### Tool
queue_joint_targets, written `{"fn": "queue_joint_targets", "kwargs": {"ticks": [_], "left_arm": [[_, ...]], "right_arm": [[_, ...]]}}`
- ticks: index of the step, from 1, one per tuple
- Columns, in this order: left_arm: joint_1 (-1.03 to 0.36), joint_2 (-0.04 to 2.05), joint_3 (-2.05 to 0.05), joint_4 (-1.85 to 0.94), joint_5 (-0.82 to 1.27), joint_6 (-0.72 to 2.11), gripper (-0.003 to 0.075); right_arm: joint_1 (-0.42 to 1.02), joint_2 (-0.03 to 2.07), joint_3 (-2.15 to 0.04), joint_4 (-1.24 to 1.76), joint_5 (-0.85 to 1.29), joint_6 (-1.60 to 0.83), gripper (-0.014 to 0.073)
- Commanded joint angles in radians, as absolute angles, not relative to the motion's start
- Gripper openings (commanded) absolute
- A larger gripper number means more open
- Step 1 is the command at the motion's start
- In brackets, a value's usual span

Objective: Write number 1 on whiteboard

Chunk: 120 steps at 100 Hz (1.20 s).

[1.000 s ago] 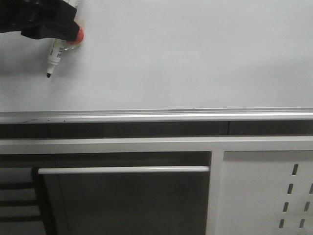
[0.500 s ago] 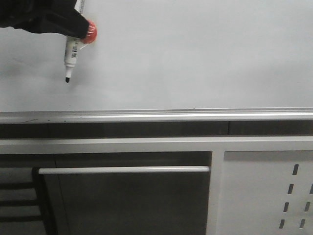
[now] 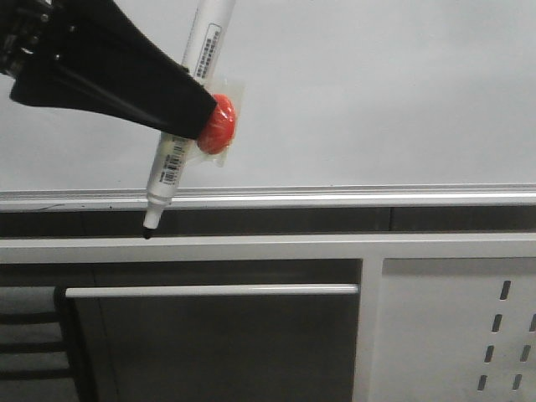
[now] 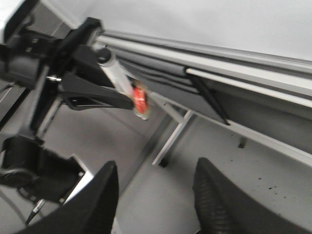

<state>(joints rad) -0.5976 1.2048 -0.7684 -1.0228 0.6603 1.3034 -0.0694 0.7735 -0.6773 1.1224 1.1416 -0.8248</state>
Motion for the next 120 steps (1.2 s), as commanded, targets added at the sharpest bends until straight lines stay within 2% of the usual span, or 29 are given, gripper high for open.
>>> {"fn": "queue_joint_targets", "kwargs": {"ticks": [1,17,32,53,109,114,120], "left_arm": [[-0.651,1.179,-0.802,-1.061,0.679,1.301,-0.0020],[-0.740,1.179,-0.802,-1.072,0.655,1.299,-0.0020],[-0.752,1.179,-0.803,-1.084,0.672,1.292,-0.0020],[-0.752,1.179,-0.803,-1.100,0.694,1.292,-0.0020],[-0.752,1.179,-0.803,-1.100,0.679,1.292,-0.0020],[-0.752,1.179,-0.803,-1.100,0.679,1.292,-0.0020],[-0.752,1.179,-0.803,-1.100,0.679,1.292,-0.0020]], "right_arm": [[-0.042,0.829,-0.766,1.197,1.196,-0.882,0.0321],[0.099,0.901,-0.871,1.090,1.154,-0.883,0.0321],[0.222,0.968,-0.937,1.047,1.116,-0.878,0.0321],[0.320,1.072,-1.006,1.037,1.105,-0.878,0.0321],[0.425,1.179,-1.066,0.998,1.083,-0.878,0.0321],[0.425,1.182,-1.066,0.994,1.082,-0.878,0.0303],[0.425,1.181,-1.068,0.994,1.080,-0.878,0.0232]]}}
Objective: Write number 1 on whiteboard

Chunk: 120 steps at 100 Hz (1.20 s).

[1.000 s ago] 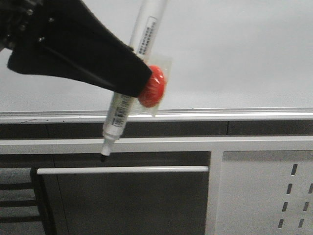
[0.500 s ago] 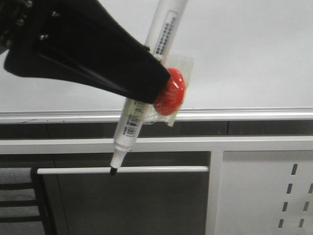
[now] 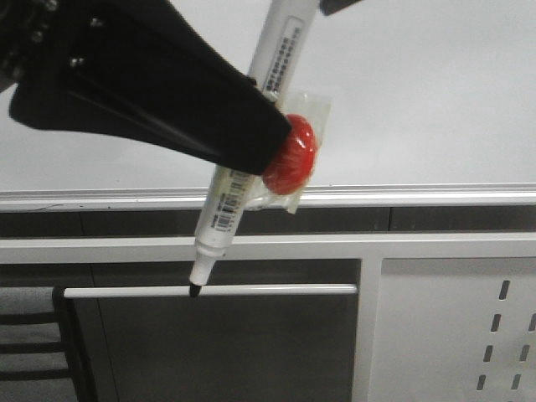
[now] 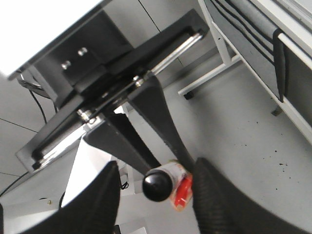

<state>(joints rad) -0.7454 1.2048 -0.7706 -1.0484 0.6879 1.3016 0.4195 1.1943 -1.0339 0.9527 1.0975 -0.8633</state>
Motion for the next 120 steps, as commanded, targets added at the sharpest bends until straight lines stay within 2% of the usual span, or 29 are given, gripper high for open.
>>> {"fn": "queue_joint_targets", "kwargs": {"ticks": [1,11,21,33,40,47,53,54,56,62,68,77,89,120], "left_arm": [[-0.752,1.179,-0.803,-1.100,0.679,1.292,-0.0020],[-0.752,1.179,-0.803,-1.100,0.667,1.292,-0.0020],[-0.752,1.179,-0.803,-1.120,0.652,1.292,-0.0020],[-0.752,1.179,-0.807,-1.128,0.658,1.292,-0.0016],[-0.752,1.179,-0.807,-1.126,0.662,1.292,0.0027],[-0.752,1.179,-0.816,-1.126,0.663,1.292,0.0134],[-0.751,1.179,-0.829,-1.126,0.663,1.292,0.0293],[-0.751,1.179,-0.829,-1.126,0.663,1.292,0.0293],[-0.751,1.179,-0.837,-1.126,0.663,1.292,0.0363],[-0.746,1.179,-0.851,-1.128,0.659,1.290,0.0482],[-0.733,1.177,-0.861,-1.128,0.663,1.287,0.0515],[-0.691,1.155,-0.868,-1.125,0.658,1.265,0.0492],[-0.602,1.094,-0.868,-1.124,0.662,1.241,0.0403],[-0.368,0.890,-0.821,-1.127,0.638,1.186,0.0089]], "right_arm": [[0.425,1.181,-1.068,0.994,1.080,-0.878,0.0222],[0.425,1.181,-1.070,0.989,1.085,-0.878,0.0056],[0.425,1.181,-1.070,0.973,1.097,-0.878,-0.0064],[0.425,1.181,-1.070,0.973,1.101,-0.878,-0.0069],[0.425,1.181,-1.070,0.971,1.095,-0.878,-0.0069],[0.425,1.181,-1.070,0.969,1.086,-0.878,-0.0069],[0.425,1.181,-1.070,0.967,1.081,-0.878,-0.0062],[0.425,1.181,-1.070,0.965,1.081,-0.878,-0.0060],[0.425,1.181,-1.070,0.962,1.081,-0.878,-0.0058],[0.425,1.181,-1.070,0.953,1.081,-0.878,-0.0057],[0.425,1.177,-1.070,0.931,1.074,-0.869,-0.0053],[0.425,1.151,-1.068,0.866,1.024,-0.810,-0.0051],[0.425,1.069,-1.032,0.809,0.890,-0.749,-0.0051],[0.446,0.769,-0.781,0.820,0.461,-0.745,-0.0051]]}}
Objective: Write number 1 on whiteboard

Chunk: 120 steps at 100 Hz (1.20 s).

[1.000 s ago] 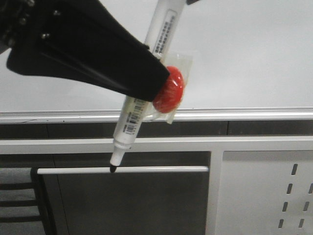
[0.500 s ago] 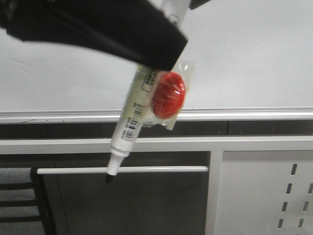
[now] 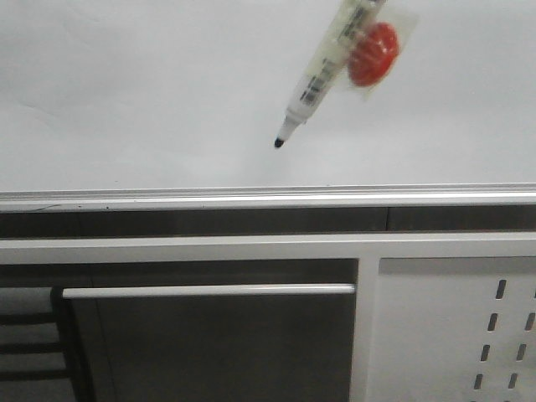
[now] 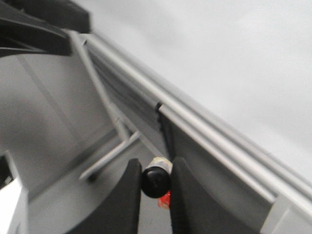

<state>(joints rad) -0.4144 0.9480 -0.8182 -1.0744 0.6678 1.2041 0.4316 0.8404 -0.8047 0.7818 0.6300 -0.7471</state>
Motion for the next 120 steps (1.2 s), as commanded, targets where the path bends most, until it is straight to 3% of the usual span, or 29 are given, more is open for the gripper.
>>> {"fn": "queue_joint_targets", "kwargs": {"ticks": [1,10,47,120], "left_arm": [[-0.364,0.882,-0.814,-1.130,0.631,1.186,0.0074],[-0.324,0.829,-0.766,-1.161,0.571,1.186,-0.0021],[-0.301,0.655,-0.652,-1.210,0.365,1.186,-0.0020],[-0.301,0.652,-0.652,-1.205,0.346,1.186,-0.0020]], "right_arm": [[0.448,0.759,-0.772,0.820,0.445,-0.745,-0.0051],[0.495,0.721,-0.726,0.820,0.359,-0.749,-0.0051],[0.792,0.732,-0.604,0.767,-0.054,-0.799,-0.0040],[0.797,0.786,-0.604,0.631,-0.097,-0.799,-0.0041]]}}
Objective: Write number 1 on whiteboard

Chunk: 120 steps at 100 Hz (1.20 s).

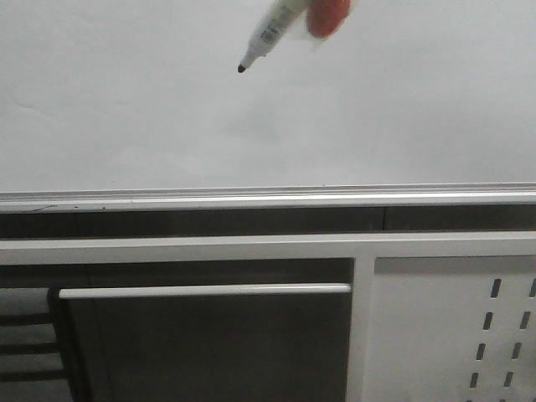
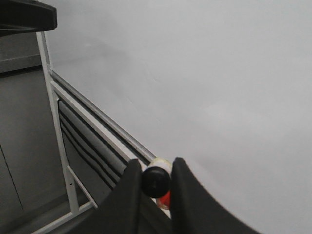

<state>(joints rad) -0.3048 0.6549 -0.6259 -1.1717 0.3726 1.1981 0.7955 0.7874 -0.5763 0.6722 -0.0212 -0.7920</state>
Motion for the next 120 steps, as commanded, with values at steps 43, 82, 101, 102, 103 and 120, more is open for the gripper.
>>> {"fn": "queue_joint_targets", "kwargs": {"ticks": [43,82,101,102,103,120], "left_arm": [[-0.301,0.652,-0.652,-1.204,0.322,1.186,-0.0020],[-0.301,0.652,-0.652,-1.204,0.321,1.186,-0.0020],[-0.301,0.652,-0.652,-1.204,0.320,1.186,-0.0020],[-0.301,0.652,-0.652,-1.204,0.320,1.186,-0.0020],[-0.301,0.652,-0.652,-1.204,0.320,1.186,-0.0020],[-0.301,0.652,-0.652,-1.204,0.320,1.186,-0.0020]], "right_arm": [[0.797,0.820,-0.604,0.558,-0.166,-0.894,-0.0041],[0.797,0.820,-0.607,0.516,-0.206,-0.894,-0.0043],[0.797,0.820,-0.607,0.505,-0.206,-0.894,-0.0043],[0.797,0.820,-0.607,0.505,-0.206,-0.894,-0.0043],[0.797,0.820,-0.607,0.502,-0.206,-0.894,-0.0043],[0.797,0.822,-0.607,0.494,-0.206,-0.894,-0.0043]]}}
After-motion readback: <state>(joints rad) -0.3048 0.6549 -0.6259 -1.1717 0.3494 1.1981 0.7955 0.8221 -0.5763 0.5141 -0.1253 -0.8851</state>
